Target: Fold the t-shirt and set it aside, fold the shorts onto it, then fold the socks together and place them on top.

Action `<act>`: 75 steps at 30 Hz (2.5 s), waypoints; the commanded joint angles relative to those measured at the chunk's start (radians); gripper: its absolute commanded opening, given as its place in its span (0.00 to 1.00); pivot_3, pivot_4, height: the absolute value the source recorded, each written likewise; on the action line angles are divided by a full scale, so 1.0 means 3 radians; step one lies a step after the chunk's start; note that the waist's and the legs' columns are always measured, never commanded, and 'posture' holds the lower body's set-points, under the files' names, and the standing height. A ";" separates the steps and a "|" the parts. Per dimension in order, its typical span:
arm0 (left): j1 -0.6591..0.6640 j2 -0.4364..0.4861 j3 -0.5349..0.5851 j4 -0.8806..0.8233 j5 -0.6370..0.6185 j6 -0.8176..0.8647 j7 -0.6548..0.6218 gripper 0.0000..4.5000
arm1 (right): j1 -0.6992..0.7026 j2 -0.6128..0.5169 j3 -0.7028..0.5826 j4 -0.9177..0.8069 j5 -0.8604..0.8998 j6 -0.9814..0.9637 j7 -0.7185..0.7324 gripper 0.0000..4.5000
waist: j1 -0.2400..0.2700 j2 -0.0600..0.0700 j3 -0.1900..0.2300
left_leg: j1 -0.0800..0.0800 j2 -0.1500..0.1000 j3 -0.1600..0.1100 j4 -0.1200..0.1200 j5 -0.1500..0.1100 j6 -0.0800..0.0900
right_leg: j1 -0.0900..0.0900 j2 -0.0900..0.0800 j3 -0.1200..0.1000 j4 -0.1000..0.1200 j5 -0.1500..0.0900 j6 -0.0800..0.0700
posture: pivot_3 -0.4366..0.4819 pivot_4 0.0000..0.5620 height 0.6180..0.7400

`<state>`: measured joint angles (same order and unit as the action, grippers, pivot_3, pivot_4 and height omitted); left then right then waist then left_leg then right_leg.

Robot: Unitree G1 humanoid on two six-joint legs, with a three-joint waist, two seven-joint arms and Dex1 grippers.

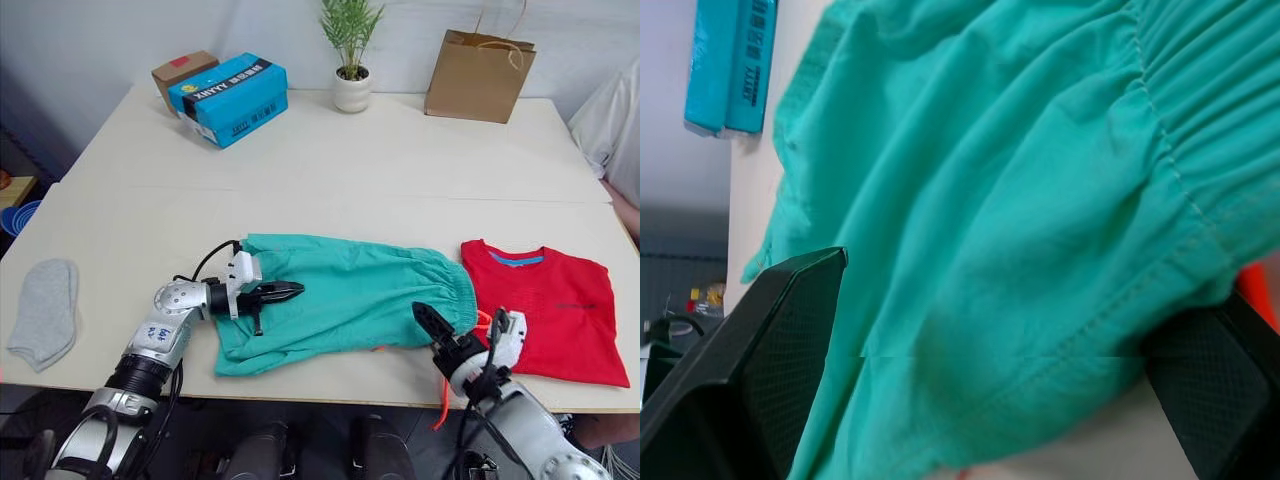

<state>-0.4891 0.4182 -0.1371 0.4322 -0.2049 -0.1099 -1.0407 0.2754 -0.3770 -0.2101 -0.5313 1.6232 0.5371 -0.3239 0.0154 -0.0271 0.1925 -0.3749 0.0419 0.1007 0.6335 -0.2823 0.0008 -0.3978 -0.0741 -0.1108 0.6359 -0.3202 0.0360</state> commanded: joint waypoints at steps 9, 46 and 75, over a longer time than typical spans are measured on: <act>-0.0020 -0.0021 0.0016 0.0227 0.0050 -0.0132 -0.0098 0.00 | -0.0166 0.0305 0.0148 0.0224 -0.1828 -0.0698 0.1004 0.26 | -0.0003 0.0003 -0.0006 | 0.0003 0.0000 0.0003 -0.0001 0.0005 0.0007 | 0.0006 -0.0003 0.0005 -0.0011 0.0007 0.0000 | 0.48 0.27 1.00; 0.1014 0.0607 0.1226 -0.1874 -0.0799 0.1774 0.0686 0.00 | -0.2430 0.0140 0.2112 0.1057 -0.4106 -0.0578 0.4161 0.29 | -0.0090 0.0000 0.0001 | -0.0006 -0.0001 0.0021 -0.0005 0.0005 -0.0003 | -0.0036 -0.0013 0.0009 0.0030 0.0003 -0.0015 | 0.48 0.27 1.00; 0.0001 0.0163 0.0002 -0.1551 -0.0516 0.2339 0.1162 0.00 | -0.2692 0.0379 0.1827 0.2741 -0.4670 -0.2023 0.4860 0.01 | -0.0152 -0.0005 0.0003 | -0.0005 -0.0010 0.0036 -0.0006 0.0029 -0.0021 | -0.0040 -0.0014 0.0022 0.0035 0.0012 -0.0015 | 0.48 0.27 1.00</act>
<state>-0.4684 0.4708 -0.1404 -0.0550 -0.3941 0.6202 -0.7231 -0.5418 -0.2656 0.3261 0.3032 0.2269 -0.0456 1.1163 -0.0303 -0.0285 0.1934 -0.3763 0.0393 0.1114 0.6318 -0.2737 -0.0055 -0.4097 -0.0782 -0.1047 0.6458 -0.3167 0.0316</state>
